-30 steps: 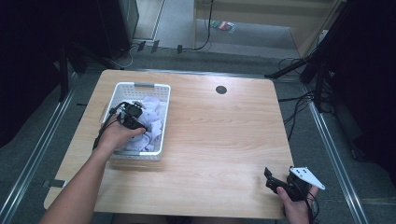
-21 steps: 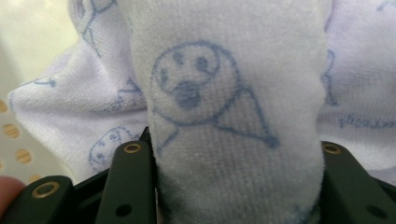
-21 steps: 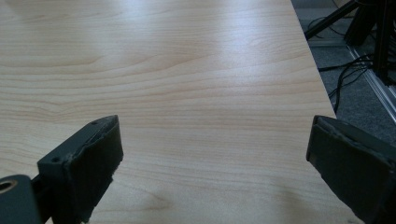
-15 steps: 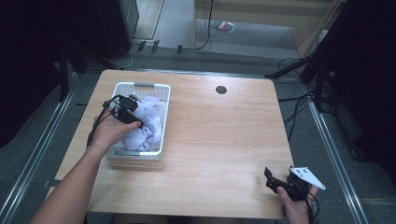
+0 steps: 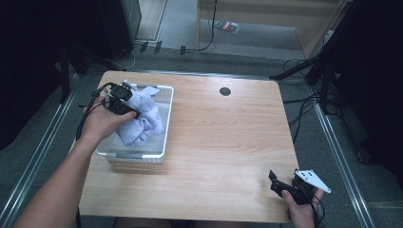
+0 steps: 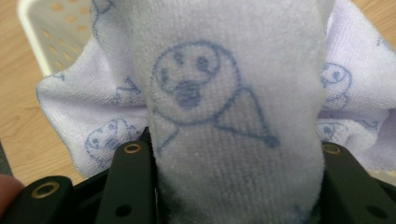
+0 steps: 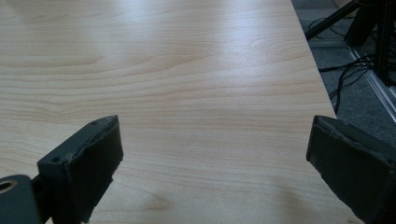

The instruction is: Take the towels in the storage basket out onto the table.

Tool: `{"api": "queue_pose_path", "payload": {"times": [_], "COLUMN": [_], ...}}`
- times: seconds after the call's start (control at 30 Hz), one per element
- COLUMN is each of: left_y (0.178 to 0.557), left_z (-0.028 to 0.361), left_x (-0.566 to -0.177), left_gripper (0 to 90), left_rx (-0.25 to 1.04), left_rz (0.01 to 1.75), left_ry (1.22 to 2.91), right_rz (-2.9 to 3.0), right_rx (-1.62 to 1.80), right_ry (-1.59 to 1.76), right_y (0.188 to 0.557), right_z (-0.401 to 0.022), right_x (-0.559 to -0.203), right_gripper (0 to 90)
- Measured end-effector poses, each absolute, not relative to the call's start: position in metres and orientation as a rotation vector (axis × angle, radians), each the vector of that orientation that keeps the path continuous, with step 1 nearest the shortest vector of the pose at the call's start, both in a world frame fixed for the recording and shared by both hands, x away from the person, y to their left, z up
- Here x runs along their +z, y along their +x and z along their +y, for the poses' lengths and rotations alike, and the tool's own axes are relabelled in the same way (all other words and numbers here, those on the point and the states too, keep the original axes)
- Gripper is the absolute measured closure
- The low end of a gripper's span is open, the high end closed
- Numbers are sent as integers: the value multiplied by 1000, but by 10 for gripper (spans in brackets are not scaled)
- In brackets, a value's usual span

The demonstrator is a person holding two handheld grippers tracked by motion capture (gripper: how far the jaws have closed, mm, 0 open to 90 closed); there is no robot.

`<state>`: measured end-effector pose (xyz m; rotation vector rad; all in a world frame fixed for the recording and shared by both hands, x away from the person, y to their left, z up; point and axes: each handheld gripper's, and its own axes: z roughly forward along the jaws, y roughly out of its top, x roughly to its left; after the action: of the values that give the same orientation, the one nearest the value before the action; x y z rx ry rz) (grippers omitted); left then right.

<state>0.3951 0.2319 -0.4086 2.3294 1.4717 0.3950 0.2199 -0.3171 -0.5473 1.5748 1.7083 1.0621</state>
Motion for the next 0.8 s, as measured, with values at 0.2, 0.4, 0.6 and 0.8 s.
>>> {"api": "queue_pose_path", "payload": {"times": [0.2,0.4,0.6,0.8], "left_y": [394,393,392,392], "left_z": [230,226,217,198], "left_x": [-389,-372,-353,-340], "left_gripper": [533,531,529,526], "left_rx": [422,442,480,498], "left_rz": [1461,1444,1411,1364], "left_ry": [2330,2331,2334,2349], "right_rz": [1705,1707,1710,1712], "right_rx": [1062,1062,1060,1056], "right_ry": [1576,1576,1571,1569], "right_y": [220,220,220,220], "right_z": [-317,-317,-317,-317], "right_x": [-547,-547,-547,-547], "right_gripper": [37,38,38,39]}}
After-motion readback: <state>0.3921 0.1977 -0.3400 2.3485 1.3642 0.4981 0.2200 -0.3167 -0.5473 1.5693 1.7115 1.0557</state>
